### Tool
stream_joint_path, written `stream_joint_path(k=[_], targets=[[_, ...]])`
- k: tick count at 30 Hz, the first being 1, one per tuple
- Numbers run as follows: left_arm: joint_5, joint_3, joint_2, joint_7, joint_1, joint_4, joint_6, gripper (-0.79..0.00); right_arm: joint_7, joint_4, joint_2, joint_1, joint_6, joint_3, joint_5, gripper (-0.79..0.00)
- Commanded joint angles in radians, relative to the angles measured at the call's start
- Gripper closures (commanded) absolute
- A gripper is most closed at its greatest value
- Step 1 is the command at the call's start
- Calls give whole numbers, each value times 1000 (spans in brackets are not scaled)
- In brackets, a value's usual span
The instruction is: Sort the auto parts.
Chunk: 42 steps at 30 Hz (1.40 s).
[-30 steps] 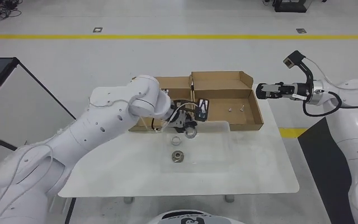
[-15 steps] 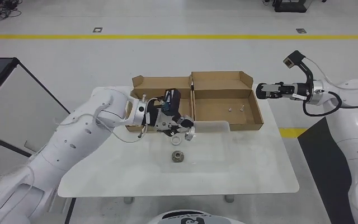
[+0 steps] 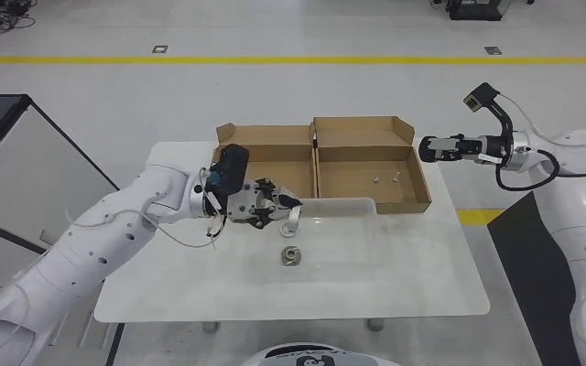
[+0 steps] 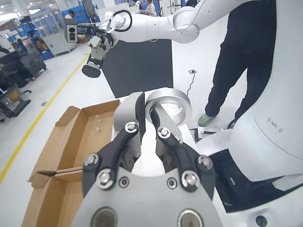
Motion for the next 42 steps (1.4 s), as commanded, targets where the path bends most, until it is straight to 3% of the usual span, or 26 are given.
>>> stream_joint_path(k=[1,31,36,42], targets=[[-8,-1,-1,-28,0,0,0,0,0,0,0,0,0,0,0,-785],[-22,-3,-2,-20,8,-3,8,0,0,0,0,0,0,0,0,-785],[-145,-15,-8,96,51,-41,0,0,0,0,0,0,0,0,0,-785],[-173,11,-13,283,64,-91,0,0,0,0,0,0,0,0,0,-785]])
